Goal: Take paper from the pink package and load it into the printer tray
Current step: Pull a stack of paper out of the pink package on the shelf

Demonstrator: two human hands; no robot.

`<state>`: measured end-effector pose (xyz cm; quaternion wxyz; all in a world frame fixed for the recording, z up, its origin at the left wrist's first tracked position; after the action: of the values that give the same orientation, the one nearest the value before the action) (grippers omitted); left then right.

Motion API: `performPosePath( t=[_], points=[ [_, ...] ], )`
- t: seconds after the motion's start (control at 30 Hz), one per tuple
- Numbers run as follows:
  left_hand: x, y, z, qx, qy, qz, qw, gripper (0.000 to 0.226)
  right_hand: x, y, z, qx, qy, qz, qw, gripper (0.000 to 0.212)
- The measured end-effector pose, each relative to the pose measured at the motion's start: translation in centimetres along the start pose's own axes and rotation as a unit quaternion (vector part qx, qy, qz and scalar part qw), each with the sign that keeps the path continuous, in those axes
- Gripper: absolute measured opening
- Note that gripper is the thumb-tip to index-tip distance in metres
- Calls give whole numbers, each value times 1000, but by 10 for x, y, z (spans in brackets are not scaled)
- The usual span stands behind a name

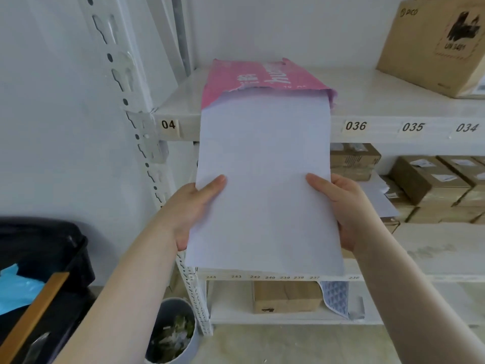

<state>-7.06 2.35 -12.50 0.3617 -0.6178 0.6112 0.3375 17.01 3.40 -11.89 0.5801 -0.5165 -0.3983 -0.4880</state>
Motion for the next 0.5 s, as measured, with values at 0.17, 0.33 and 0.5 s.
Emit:
performPosePath(
  t=[0.17, 0.33, 0.5],
  points=[
    [20, -7, 3, 15, -17, 36, 999, 41, -20, 9, -19, -6, -38, -17, 999, 23],
    [48, -34, 6, 35, -52, 53, 997, 34, -39, 41, -49, -58, -23, -41, 997, 18],
    [85, -85, 14, 89, -43, 73, 992, 17, -55, 95, -93, -127, -32, -48, 990, 30]
  ],
)
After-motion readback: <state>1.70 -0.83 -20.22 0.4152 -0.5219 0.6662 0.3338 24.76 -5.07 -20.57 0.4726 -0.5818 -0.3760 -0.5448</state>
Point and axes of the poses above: each hand's wrist, its own z-axis towards the middle knuckle, its own y-axis out of the back of the hand, x = y × z, the point moved 4 cm from there along z, towards the middle knuckle, and after that the axes turned 15 degrees about y, right-handed, at the moved point
